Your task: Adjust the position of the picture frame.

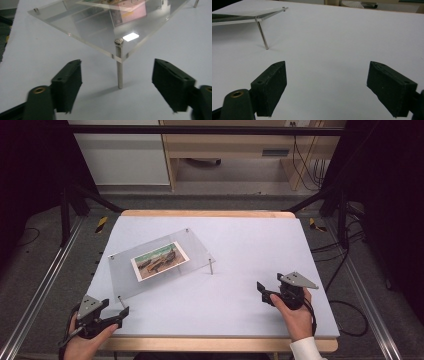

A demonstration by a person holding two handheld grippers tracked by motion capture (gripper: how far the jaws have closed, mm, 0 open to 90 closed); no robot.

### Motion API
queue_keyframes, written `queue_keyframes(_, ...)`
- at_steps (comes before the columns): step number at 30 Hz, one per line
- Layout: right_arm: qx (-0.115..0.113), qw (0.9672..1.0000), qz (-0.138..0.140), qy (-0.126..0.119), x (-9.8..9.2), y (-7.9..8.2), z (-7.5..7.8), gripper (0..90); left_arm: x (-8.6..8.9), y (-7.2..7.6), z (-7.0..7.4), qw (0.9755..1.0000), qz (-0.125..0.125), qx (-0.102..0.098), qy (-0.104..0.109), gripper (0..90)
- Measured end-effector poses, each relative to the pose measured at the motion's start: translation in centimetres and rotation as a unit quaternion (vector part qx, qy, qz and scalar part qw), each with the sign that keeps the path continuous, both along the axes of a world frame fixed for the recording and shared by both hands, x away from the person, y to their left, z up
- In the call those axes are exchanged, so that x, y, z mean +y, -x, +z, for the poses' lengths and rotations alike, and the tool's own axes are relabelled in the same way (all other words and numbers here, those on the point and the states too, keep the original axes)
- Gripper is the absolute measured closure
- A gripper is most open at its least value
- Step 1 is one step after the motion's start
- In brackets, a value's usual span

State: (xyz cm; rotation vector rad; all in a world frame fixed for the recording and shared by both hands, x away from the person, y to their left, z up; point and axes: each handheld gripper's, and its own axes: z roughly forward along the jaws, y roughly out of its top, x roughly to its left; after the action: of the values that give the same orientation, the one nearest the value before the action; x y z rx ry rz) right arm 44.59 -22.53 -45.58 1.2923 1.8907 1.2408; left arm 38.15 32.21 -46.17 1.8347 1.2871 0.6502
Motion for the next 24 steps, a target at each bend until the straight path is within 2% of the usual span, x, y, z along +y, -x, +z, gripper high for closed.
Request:
queue_keyframes(2,-0.001,1.0,0.0,0.002,0.0,0.1,0.0,16.6,0.0,-0.1,0.0,1.0,0.004,-0.004,0.0,30.5)
queue_keyframes(3,-0.002,1.0,-0.002,0.003,0.0,0.1,0.1,16.7,0.0,-0.4,-0.1,1.0,0.007,-0.006,0.003,30.5)
queue_keyframes(4,-0.006,1.0,-0.004,0.004,0.1,0.2,0.2,17.3,0.0,-0.5,-0.2,0.9999,0.009,-0.006,0.003,37.2)
queue_keyframes(6,-0.007,1.0,-0.005,0.004,0.1,0.2,0.2,17.5,0.1,-0.9,-0.5,0.9999,0.012,0.002,0.007,44.2)
queue_keyframes(12,-0.003,1.0,-0.007,0.003,0.1,0.1,0.0,18.1,0.4,-1.2,-0.9,0.9995,0.017,0.007,0.025,54.5)
queue_keyframes(19,-0.002,1.0,-0.008,0.003,0.2,0.1,0.0,18.4,0.0,-1.8,-1.0,0.9995,0.011,0.003,0.03,63.4)
queue_keyframes(24,-0.002,1.0,-0.005,0.006,0.3,0.0,0.0,19.1,-0.2,-2.2,-1.2,0.9984,0.003,0.01,0.055,76.3)
